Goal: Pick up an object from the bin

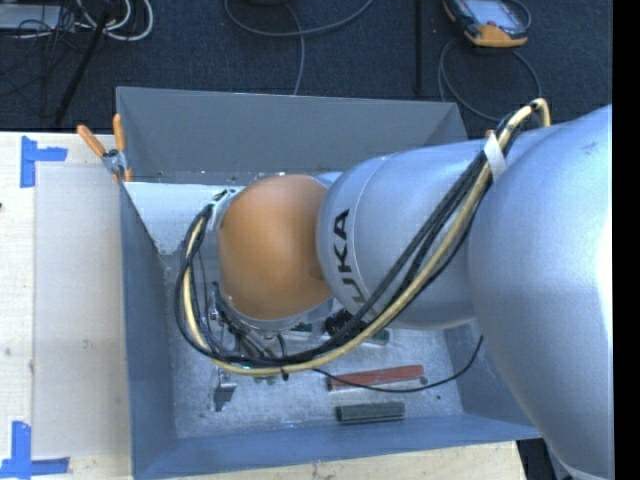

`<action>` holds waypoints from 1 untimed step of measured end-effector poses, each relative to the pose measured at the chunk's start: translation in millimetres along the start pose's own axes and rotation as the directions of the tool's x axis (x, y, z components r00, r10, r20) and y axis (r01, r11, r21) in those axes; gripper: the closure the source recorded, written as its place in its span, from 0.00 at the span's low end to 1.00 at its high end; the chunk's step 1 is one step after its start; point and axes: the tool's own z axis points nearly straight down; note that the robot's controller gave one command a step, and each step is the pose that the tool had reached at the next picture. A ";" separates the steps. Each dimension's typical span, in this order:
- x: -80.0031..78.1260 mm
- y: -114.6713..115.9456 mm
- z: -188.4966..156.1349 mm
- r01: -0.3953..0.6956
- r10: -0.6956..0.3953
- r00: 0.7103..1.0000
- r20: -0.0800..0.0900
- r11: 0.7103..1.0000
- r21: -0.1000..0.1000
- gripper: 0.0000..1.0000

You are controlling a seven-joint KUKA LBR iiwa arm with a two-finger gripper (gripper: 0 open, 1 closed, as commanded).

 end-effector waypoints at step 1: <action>-2.1 -0.9 -3.3 -0.003 0.003 1.000 0.006 1.000 -0.002 0.00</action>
Offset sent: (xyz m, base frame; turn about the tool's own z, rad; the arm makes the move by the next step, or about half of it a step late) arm 0.0504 -0.0686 0.0003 0.0075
